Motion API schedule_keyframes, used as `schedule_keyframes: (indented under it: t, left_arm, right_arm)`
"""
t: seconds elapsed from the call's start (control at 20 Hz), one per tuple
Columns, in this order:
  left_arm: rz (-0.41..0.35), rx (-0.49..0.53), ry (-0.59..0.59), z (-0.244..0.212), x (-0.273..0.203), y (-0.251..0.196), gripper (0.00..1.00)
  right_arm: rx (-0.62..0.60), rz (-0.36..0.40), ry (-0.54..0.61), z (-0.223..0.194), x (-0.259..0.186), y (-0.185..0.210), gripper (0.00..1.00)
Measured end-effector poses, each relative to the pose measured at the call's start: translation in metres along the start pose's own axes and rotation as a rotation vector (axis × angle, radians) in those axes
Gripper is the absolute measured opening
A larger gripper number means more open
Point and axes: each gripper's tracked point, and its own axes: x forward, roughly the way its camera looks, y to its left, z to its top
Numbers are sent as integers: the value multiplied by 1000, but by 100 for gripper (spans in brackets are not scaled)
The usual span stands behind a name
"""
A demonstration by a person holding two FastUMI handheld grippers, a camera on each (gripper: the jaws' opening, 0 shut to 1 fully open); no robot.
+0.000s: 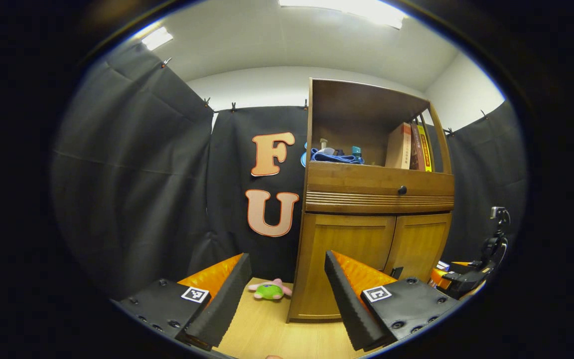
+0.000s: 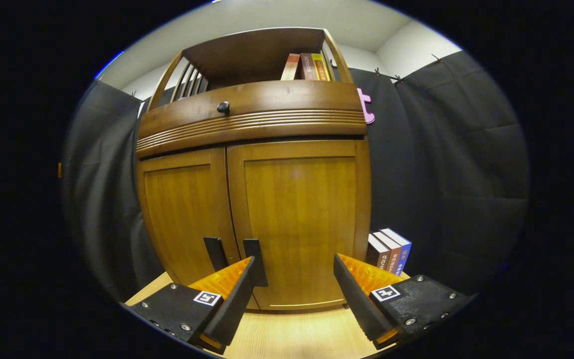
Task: Open the right door of the double-door shoe cabinet with the right hand, and open the left door with the left hand.
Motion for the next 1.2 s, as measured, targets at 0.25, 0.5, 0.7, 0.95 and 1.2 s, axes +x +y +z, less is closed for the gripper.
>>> schedule_keyframes:
  t: [0.25, 0.5, 0.7, 0.95, 1.2]
  left_arm:
    - [36, 16, 8, -2, -4, 20, 96]
    - [72, 24, 20, -6, -6, 40, 96]
    - [99, 33, 29, -10, -4, 57, 96]
    - [128, 21, 44, -17, -2, 76, 98]
    - [142, 13, 57, -24, -1, 85, 96]
  right_arm:
    - [-4, 21, 29, -30, 39, 19, 94]
    - [-26, 42, 67, -55, 77, 40, 94]
    - [-36, 49, 99, -73, 104, 52, 84]
    - [-27, 65, 109, -79, 124, 62, 69]
    - [-19, 66, 123, -85, 135, 63, 48]
